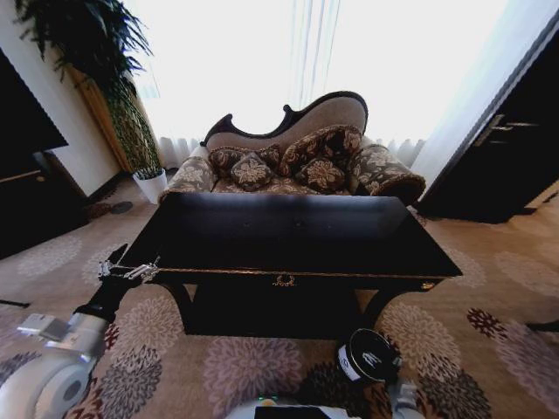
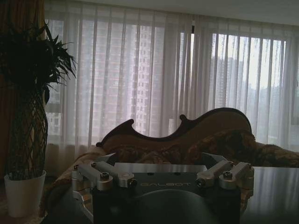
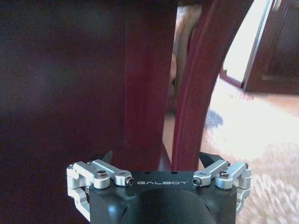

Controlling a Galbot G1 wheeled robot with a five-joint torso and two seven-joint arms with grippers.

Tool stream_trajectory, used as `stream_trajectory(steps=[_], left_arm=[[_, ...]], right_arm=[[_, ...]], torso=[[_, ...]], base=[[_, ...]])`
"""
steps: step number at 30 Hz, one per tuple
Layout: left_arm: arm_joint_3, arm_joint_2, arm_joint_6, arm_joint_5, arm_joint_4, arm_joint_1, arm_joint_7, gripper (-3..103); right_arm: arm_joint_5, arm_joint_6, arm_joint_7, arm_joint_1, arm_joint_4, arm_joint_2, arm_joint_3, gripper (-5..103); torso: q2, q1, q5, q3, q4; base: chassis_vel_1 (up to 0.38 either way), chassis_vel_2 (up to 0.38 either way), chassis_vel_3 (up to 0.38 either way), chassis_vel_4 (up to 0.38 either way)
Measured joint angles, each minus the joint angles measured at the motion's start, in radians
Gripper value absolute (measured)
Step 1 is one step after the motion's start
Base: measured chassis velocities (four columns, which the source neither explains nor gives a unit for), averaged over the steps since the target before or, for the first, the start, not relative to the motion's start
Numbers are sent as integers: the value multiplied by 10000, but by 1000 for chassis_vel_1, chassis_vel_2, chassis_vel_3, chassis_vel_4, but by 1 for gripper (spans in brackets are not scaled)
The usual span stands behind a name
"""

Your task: Move to the front of the table and place the trash on the table into the trash bin.

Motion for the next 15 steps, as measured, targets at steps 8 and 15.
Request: stream_trajectory(steps=[8,15], left_arm=[[0,0,0,0,0,0,0,100],[0,0,0,0,0,0,0,100]], right_arm=[[698,-144,-190,-1673,2550,480,899,100],[1222,-317,-328,-2721,4452,812,1839,100]], torso=[[0,0,2,0,-2],[0,0,0,0,0]], base=[[0,0,0,0],[0,0,0,0]])
